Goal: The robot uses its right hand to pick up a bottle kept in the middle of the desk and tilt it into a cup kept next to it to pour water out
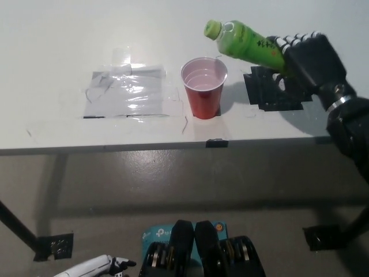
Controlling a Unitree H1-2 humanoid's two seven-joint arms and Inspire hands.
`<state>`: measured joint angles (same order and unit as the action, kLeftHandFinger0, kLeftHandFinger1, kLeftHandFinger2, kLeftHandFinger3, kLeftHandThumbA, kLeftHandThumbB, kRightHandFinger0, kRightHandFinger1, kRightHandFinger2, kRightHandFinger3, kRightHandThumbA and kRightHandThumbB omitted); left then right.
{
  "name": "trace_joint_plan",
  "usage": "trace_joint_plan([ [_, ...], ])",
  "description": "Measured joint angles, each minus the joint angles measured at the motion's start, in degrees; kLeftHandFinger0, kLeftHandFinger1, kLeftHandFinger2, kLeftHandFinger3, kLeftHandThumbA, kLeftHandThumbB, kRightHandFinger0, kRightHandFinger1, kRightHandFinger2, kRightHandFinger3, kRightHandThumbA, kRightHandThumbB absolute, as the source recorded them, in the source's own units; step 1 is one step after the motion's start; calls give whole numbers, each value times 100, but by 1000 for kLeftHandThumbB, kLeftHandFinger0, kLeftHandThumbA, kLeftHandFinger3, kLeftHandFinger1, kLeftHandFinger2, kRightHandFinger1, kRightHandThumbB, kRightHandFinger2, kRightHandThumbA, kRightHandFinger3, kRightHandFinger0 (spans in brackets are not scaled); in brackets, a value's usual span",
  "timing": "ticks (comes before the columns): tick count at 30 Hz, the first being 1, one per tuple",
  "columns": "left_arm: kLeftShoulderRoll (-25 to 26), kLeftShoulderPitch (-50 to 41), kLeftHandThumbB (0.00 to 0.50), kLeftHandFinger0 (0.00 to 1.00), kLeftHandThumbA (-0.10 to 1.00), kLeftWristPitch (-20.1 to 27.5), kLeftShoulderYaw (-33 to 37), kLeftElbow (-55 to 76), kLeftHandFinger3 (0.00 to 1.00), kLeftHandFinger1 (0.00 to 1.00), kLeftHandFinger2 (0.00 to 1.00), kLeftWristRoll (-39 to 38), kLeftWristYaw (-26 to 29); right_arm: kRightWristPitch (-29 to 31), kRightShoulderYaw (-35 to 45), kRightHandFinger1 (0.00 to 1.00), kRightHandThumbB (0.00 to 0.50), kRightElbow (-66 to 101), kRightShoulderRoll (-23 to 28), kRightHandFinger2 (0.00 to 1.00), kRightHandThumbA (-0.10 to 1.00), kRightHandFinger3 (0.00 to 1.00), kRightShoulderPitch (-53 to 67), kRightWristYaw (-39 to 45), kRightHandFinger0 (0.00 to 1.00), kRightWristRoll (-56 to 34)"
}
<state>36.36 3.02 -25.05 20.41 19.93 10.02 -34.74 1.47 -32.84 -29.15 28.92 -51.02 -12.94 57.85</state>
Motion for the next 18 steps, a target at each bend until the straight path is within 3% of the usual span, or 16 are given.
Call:
trace_joint_plan([
  [2, 1, 3, 351, 1000, 751, -6, -4, 12, 1000, 1000, 1000, 2, -15, 91, -48, 0, 204, -16, 94, 33, -90, 333, -120, 0, 0, 103],
  [3, 0, 2, 365, 1000, 782, -8, -7, 19, 1000, 1000, 1000, 2, -20, 114, -59, 0, 247, -17, 118, 31, -50, 358, -150, 0, 0, 121],
  [5, 3, 4, 361, 1000, 770, -12, -10, 49, 1000, 1000, 1000, 5, -29, 222, -126, 0, 268, -22, 202, 32, -36, 373, -269, -10, 0, 256],
  [10, 3, 4, 358, 1000, 756, -12, -19, 57, 1000, 1000, 1000, 4, -36, 419, -256, 0, 243, -24, 318, 8, -100, 288, -440, -51, 0, 543],
  [11, 3, 4, 355, 1000, 758, -14, -21, 58, 1000, 1000, 1000, 4, -37, 469, -255, 0, 267, -24, 328, 0, -78, 319, -450, -61, 0, 565],
  [14, 7, 0, 350, 1000, 771, -11, -40, 59, 1000, 1000, 1000, 4, -38, 658, -258, 0, 224, -43, 371, 0, -53, 366, -516, -92, 0, 631],
  [16, 17, 3, 346, 1000, 766, -10, -43, 59, 1000, 1000, 1000, 8, -40, 761, -258, 0, 251, -47, 393, 0, -51, 357, -572, -93, 0, 655],
  [18, 28, 3, 350, 1000, 752, -10, -45, 59, 1000, 1000, 1000, 10, -42, 868, -291, 0, 236, -64, 427, 0, -4, 366, -654, -138, 0, 720],
])
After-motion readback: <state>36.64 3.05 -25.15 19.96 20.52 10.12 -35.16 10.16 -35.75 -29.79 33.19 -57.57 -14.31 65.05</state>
